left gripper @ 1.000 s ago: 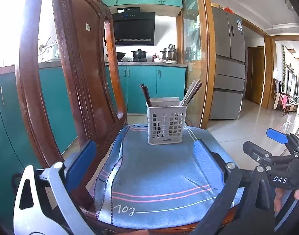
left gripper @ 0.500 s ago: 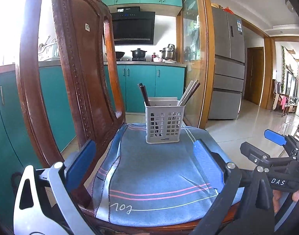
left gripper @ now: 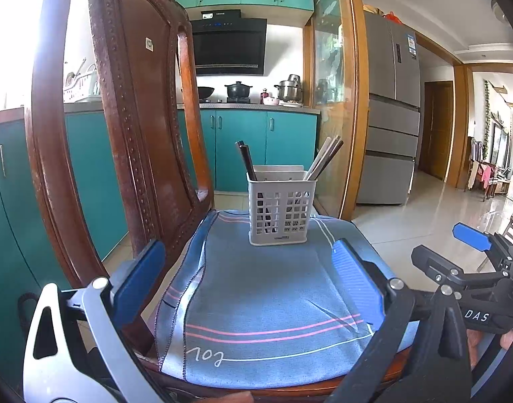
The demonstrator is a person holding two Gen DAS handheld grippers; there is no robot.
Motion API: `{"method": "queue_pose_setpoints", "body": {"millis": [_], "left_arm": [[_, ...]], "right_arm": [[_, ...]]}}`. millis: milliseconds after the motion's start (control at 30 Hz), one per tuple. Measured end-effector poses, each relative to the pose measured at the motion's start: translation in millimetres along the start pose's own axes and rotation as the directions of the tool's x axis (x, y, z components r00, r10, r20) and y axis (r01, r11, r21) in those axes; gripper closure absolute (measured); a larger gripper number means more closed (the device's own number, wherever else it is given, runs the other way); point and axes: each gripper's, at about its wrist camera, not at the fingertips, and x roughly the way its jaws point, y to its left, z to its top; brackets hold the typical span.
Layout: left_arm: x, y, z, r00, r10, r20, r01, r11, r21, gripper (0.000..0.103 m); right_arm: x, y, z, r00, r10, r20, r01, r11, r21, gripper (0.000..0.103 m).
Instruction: Organize utensils
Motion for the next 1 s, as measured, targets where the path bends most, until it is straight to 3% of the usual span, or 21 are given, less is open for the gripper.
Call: {"method": "queue_pose_setpoints", "body": {"millis": [1000], "left_arm": [[0.9,-1.6,-1.0,1.0,0.003,-0.008,-0.003,1.0,0.006,0.004]], "right_arm": [[-1.4,-0.8,-1.1,1.0,0.012,-0.003,-0.012,1.0,-0.027,0.003]]}}
